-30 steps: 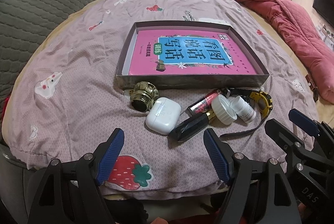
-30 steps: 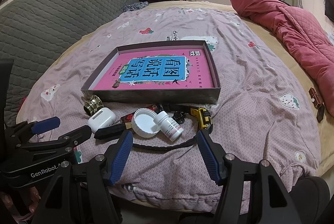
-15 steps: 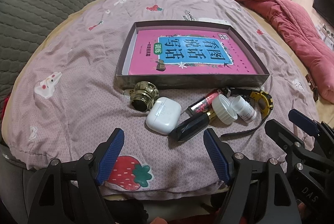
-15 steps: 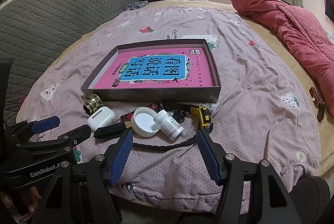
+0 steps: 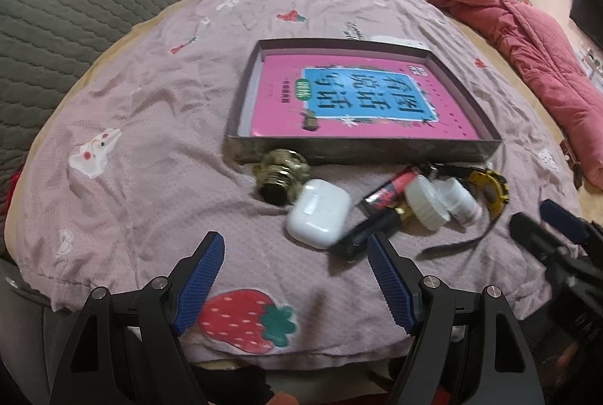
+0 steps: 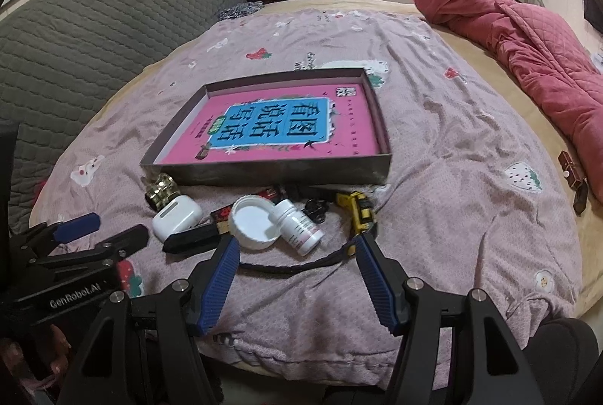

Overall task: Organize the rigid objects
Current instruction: 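Grasp the brass knob with the left tool while the right tool grasps the yellow tape measure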

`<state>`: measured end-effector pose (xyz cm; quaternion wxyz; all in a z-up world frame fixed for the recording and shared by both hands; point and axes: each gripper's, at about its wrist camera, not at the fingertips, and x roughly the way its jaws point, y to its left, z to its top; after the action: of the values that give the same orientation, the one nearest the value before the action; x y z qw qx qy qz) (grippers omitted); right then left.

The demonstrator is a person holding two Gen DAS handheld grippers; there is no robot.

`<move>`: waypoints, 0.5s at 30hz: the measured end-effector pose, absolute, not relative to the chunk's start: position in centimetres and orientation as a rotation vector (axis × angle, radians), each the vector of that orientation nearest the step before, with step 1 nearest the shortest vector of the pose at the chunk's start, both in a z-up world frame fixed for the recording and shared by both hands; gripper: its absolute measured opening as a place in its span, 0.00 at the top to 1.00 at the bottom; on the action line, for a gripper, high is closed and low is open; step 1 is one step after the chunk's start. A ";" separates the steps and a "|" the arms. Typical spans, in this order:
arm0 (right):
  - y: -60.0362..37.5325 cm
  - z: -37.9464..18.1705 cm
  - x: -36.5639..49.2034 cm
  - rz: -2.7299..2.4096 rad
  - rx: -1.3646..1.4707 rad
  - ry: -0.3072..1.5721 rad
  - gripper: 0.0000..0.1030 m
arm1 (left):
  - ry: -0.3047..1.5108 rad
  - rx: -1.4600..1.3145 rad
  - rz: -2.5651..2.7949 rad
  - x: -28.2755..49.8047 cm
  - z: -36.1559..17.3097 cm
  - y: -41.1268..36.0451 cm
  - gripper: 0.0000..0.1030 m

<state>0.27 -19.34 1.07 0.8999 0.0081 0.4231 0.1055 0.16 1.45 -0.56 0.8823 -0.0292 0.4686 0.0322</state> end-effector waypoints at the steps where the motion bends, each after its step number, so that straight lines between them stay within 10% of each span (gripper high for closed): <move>1: -19.6 1.1 0.4 0.212 0.021 0.872 0.38 | 0.979 -0.068 0.073 0.3 -0.7 1.9 0.23; 15: -22.4 -0.3 2.5 0.172 0.054 0.912 0.38 | 1.020 -0.143 0.108 2.6 -2.6 4.9 0.23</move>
<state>2.51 -22.36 -0.31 0.8939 0.0262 0.4397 0.0828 2.63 4.93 -2.56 0.8688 -0.0683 0.4876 0.0518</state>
